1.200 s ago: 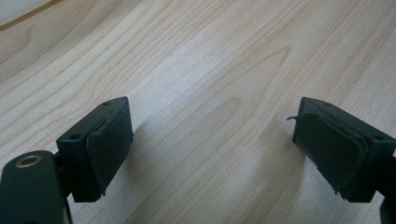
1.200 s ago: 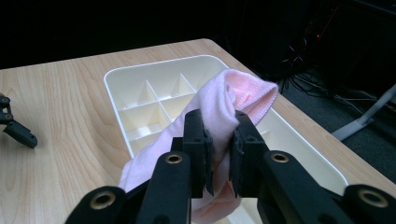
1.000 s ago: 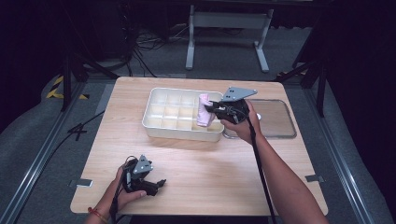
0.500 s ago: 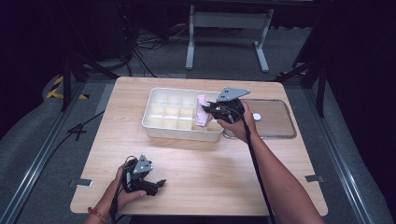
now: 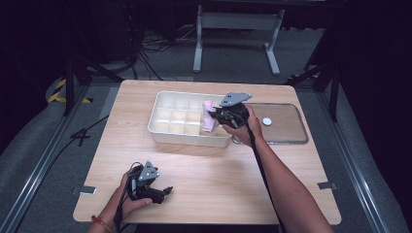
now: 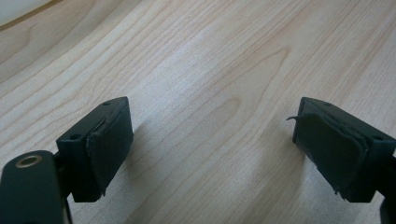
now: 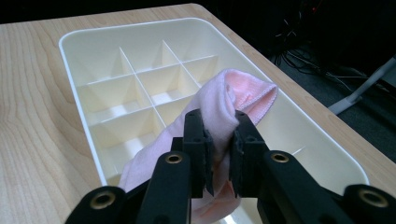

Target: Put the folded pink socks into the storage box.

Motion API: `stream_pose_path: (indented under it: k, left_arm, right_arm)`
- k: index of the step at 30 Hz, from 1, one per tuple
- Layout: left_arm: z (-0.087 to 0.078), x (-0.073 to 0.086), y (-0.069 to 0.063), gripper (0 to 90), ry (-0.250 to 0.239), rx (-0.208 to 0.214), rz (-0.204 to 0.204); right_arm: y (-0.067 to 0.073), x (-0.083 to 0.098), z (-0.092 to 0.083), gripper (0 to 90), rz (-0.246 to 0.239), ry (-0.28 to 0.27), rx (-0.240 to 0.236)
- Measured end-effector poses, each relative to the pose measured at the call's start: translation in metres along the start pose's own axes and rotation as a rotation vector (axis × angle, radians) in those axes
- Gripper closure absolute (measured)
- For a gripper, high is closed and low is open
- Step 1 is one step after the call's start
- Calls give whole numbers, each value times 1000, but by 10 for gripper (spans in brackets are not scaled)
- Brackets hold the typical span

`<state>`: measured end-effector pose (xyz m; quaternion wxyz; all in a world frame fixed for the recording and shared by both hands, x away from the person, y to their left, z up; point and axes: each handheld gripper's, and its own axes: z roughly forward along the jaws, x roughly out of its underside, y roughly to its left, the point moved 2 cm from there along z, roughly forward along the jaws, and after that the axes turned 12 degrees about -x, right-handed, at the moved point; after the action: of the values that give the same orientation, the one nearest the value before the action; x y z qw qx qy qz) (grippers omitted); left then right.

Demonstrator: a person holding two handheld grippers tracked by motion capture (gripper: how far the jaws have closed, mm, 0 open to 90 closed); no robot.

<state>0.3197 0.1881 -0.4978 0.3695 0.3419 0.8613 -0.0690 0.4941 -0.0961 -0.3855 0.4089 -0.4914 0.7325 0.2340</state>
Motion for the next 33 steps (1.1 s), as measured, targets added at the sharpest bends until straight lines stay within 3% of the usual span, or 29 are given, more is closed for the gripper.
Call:
stream_pose_path:
  k: [15,21,33]
  left_arm:
    - [0,0,0,124,0,1,0]
    - [0,0,0,124,0,0,0]
    - [0,0,0,123,-1,0,0]
  right_arm:
    - [4,12,26,791,-43,109,31]
    - [10,18,35,789,-90,165,9]
    - [6,23,44,788,-65,214,-70]
